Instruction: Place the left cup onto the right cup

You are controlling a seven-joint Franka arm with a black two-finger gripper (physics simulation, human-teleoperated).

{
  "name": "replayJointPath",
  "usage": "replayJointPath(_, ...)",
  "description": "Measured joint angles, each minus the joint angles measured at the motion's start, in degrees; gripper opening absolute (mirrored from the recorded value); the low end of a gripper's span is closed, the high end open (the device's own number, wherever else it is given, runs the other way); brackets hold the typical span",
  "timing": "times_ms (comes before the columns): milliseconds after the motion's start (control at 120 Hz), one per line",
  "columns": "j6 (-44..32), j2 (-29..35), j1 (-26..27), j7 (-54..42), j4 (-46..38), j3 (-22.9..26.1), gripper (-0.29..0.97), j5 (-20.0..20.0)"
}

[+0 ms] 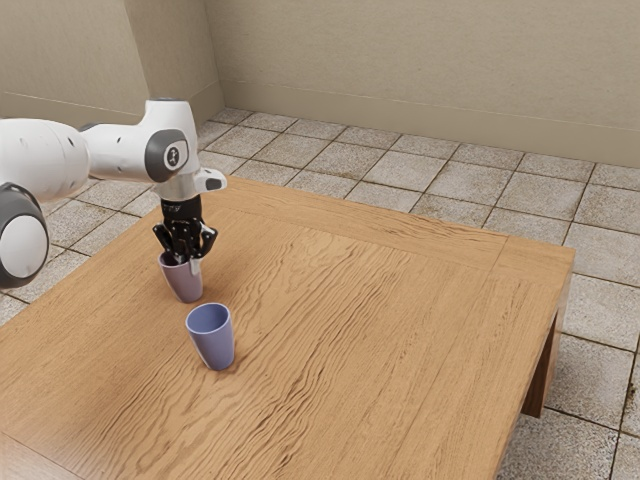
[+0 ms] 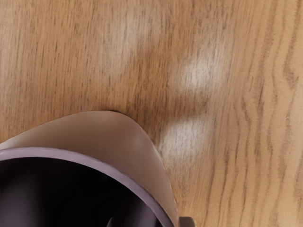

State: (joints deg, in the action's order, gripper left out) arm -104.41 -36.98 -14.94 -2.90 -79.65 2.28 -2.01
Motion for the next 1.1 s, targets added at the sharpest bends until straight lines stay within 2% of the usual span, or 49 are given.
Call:
replayJointPath(475,0.00,-0.09,0.00,0.23,0.00,0.18,-0.08,0.24)
replayJointPath(1100,0.52,2.07,0.30,1.00,-0.73,0.19,-0.10,-0.22)
